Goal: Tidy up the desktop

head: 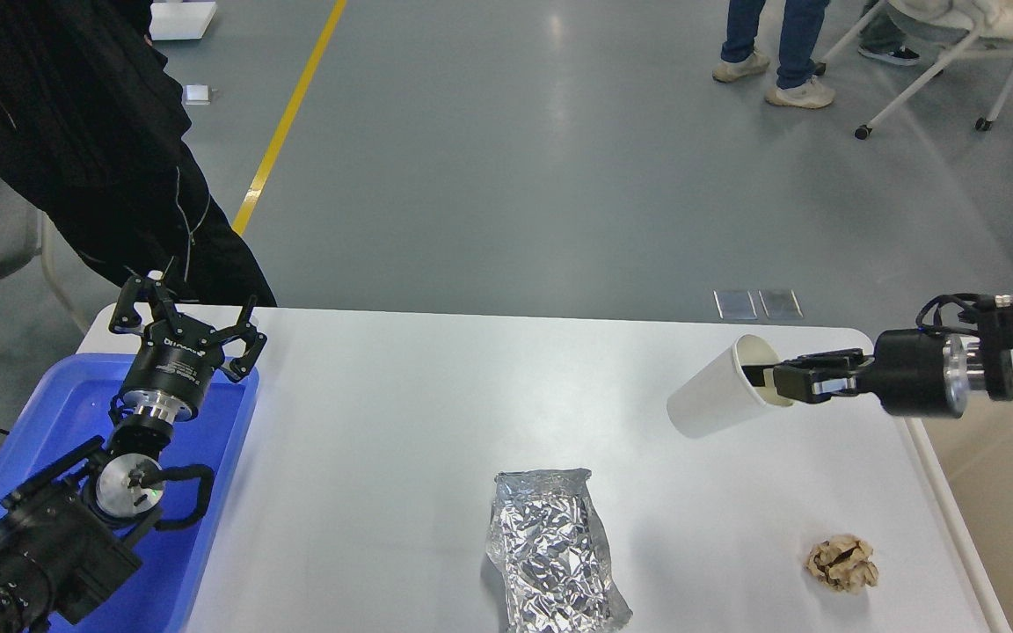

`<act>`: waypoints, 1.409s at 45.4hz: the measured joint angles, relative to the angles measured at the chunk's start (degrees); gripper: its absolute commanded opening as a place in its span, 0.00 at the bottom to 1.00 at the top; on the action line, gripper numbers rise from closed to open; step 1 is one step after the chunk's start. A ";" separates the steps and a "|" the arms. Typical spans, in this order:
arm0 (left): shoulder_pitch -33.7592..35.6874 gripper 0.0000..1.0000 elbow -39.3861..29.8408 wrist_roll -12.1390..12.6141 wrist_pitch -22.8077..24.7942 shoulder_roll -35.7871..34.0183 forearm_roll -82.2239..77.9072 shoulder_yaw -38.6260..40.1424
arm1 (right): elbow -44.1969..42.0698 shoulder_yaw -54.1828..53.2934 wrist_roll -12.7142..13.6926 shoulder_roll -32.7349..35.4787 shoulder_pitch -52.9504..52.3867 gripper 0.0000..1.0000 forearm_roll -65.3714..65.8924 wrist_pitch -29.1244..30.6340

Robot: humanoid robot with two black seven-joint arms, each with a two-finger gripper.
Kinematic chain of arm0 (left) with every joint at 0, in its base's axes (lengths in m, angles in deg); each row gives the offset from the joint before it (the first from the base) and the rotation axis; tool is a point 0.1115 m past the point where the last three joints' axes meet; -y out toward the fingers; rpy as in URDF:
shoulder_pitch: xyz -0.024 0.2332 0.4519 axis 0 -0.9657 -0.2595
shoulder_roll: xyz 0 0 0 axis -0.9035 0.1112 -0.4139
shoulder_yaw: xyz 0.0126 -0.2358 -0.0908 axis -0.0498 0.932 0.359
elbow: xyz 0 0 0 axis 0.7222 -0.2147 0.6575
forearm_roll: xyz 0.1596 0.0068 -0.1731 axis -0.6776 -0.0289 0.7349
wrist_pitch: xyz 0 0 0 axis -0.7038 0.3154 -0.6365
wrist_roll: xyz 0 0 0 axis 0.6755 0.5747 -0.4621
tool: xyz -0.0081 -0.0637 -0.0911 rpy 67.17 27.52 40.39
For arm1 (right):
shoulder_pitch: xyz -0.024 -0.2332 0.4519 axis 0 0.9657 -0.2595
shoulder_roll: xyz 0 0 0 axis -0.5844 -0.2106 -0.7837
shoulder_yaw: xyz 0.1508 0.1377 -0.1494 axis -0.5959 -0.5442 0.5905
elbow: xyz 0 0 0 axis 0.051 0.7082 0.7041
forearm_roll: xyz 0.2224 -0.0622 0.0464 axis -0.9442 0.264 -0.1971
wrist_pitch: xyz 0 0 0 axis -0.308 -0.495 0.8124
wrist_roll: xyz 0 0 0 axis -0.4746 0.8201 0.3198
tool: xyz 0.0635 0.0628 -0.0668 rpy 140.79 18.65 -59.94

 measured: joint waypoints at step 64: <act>0.00 1.00 0.01 0.00 0.04 0.00 0.00 0.00 | -65.29 -0.55 1.07 -12.34 4.73 0.00 -38.19 12.15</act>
